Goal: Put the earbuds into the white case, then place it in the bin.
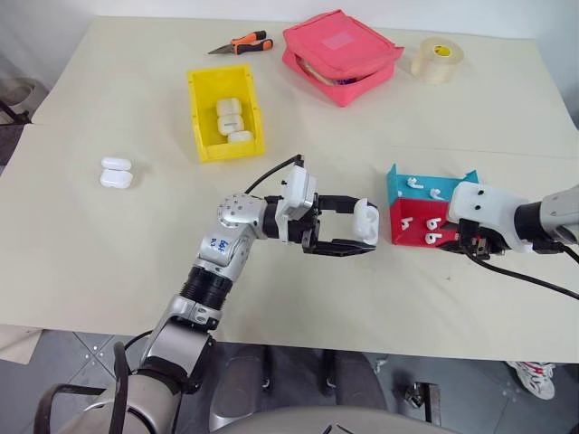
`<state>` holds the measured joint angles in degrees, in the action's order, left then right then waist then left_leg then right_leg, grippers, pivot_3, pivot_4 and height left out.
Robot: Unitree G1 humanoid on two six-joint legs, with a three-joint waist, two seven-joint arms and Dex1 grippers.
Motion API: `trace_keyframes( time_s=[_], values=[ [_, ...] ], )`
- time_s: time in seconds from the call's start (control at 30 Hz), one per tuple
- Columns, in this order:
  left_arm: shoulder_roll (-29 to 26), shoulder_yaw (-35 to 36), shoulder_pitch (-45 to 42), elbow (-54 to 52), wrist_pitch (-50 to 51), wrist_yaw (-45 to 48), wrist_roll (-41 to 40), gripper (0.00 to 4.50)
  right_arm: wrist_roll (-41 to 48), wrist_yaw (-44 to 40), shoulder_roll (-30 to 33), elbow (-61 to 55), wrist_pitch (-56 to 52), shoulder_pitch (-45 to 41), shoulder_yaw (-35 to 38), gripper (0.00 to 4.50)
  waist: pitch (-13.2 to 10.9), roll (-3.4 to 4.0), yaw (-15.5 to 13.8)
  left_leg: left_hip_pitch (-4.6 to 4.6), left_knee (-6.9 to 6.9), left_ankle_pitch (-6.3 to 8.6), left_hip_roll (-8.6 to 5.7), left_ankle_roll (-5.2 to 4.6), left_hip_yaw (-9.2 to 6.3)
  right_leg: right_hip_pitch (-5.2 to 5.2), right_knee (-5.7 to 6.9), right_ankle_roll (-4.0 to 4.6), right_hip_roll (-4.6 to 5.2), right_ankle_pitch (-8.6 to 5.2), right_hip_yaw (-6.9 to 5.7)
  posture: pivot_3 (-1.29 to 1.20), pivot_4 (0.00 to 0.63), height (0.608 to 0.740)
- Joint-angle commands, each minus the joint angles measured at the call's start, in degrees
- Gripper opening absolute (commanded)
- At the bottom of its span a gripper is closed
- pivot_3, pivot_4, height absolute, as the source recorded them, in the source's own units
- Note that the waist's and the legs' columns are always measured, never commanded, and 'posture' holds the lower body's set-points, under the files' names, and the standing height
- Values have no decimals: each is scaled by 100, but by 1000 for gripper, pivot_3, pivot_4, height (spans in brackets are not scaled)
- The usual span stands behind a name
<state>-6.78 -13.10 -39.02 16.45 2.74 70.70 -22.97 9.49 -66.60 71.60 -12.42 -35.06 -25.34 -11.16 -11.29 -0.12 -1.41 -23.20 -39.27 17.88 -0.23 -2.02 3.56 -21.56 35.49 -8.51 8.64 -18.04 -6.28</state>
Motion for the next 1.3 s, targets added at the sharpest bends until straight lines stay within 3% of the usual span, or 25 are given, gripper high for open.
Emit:
trace_keyframes(
  time_s=[0.03, 1.3],
  values=[
    [38, -30, 61, -288, 61, -56, -1, 2809, -177, -126, -93, 83, 150, -190, -25, 1905, 0, 0, -1, 0, 0, 0, 0, 0, 0, 0, 0, 0, 0, 0, 0, 0, 150, 740],
    [-115, -34, 419, -859, 378, -221, 17, 2809, -1249, -922, -785, 1103, 1133, -670, -465, 1905, 0, 0, 2, 0, -4, 0, 0, 0, 1, 1, 2, 0, 0, 0, -1, 0, 150, 740]
  ],
)
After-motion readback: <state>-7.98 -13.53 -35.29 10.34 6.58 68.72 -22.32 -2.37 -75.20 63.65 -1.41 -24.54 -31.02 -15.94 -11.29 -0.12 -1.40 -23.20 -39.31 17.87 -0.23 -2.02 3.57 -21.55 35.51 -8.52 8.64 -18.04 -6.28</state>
